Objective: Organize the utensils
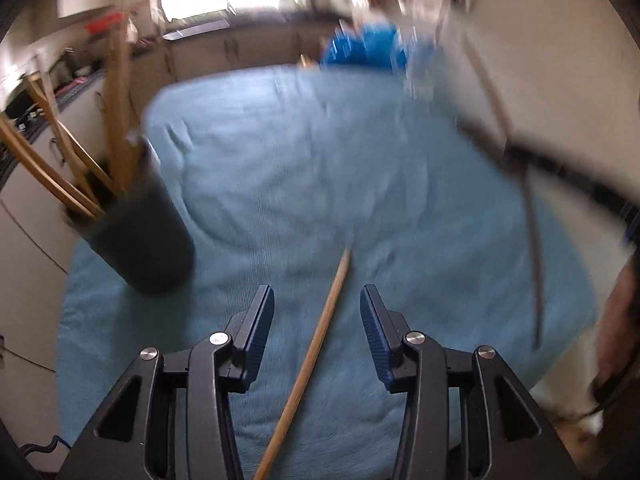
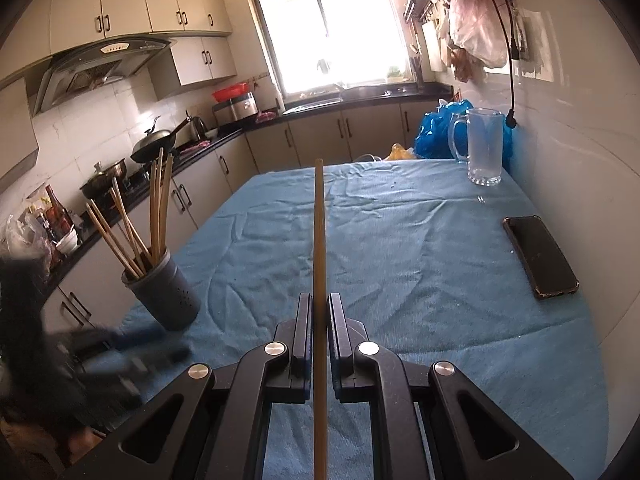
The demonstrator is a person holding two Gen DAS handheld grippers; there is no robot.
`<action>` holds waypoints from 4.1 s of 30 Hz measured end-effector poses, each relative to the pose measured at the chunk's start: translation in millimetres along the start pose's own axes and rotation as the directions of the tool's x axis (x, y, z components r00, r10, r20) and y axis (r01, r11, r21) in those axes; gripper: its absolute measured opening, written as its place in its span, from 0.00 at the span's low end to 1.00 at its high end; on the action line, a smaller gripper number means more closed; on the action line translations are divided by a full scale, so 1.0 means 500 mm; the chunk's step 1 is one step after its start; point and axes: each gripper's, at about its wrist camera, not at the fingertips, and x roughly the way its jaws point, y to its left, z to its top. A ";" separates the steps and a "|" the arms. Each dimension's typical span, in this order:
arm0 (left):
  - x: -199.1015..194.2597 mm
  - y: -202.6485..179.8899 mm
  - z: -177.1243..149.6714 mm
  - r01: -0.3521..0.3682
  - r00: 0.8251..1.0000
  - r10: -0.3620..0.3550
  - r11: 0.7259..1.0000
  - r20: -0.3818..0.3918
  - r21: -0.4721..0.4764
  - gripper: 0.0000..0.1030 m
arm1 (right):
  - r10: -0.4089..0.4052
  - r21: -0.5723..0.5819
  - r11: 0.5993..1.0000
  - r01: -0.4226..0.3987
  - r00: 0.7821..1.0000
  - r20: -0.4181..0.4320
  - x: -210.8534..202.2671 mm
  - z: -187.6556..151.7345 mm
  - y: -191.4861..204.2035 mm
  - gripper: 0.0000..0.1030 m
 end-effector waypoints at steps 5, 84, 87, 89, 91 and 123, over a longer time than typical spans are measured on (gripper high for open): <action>0.072 0.003 -0.015 -0.033 0.989 0.047 0.994 -0.140 0.104 0.34 | 0.005 0.000 1.000 -0.005 1.000 -0.019 0.008 -0.007 -0.003 0.08; -0.142 0.361 0.207 0.068 0.728 0.280 0.879 0.626 -0.472 0.06 | 0.295 -0.098 0.954 -0.284 0.946 0.135 0.277 0.211 0.351 0.08; -0.137 0.359 0.209 0.059 0.742 0.278 0.879 0.610 -0.472 0.06 | 0.295 -0.093 0.954 -0.285 0.947 0.129 0.281 0.212 0.349 0.08; -0.133 0.356 0.209 0.045 0.754 0.284 0.878 0.593 -0.477 0.06 | 0.294 -0.094 0.954 -0.284 0.948 0.122 0.283 0.209 0.349 0.08; -0.133 0.356 0.205 0.035 0.764 0.295 0.869 0.574 -0.493 0.06 | 0.292 -0.097 0.954 -0.282 0.949 0.115 0.283 0.207 0.351 0.08; -0.309 0.219 0.044 -0.245 0.648 0.557 0.798 0.520 -0.550 0.95 | 0.199 0.016 0.979 -0.204 0.968 0.155 0.135 0.153 0.252 0.32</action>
